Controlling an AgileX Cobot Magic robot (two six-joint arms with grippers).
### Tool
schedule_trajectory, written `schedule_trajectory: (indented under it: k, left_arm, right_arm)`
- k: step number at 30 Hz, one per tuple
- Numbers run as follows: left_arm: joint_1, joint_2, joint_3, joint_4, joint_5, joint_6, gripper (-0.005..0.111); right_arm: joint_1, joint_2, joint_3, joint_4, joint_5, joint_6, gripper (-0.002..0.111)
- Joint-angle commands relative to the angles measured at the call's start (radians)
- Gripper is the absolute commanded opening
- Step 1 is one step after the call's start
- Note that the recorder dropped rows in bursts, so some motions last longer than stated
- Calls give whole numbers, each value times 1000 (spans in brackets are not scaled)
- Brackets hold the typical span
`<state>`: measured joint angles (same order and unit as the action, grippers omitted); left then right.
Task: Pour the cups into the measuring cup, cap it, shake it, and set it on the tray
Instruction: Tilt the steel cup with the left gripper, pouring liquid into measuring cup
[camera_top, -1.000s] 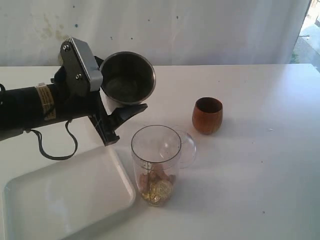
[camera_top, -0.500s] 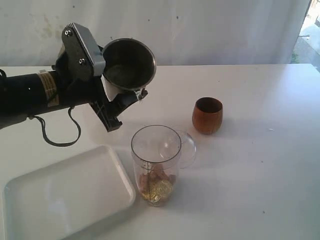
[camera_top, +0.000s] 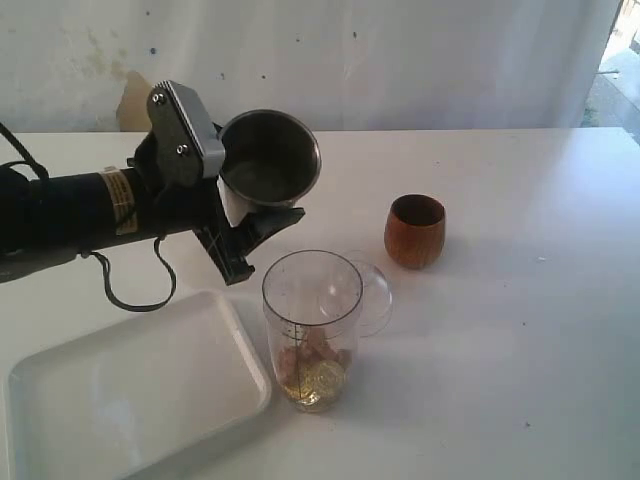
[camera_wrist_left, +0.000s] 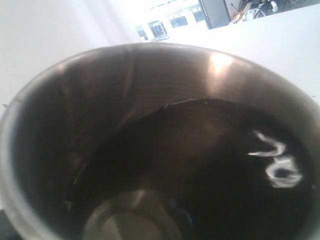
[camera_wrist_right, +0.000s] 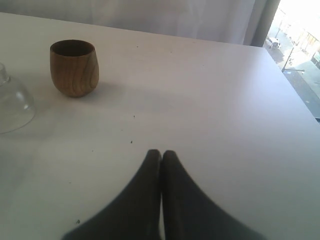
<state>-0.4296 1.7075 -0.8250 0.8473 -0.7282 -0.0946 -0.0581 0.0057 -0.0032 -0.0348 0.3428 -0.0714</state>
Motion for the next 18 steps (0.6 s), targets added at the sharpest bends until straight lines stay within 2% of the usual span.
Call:
schedule_trajectory:
  k: [1, 18]
  left_arm:
    - [-3, -5, -14, -32, -70, 71, 0]
    - [-3, -5, -14, -32, -70, 198, 0]
  right_arm:
    - [-3, -6, 3, -1, -1, -5, 0]
    - [-3, -6, 3, -1, -1, -5, 0]
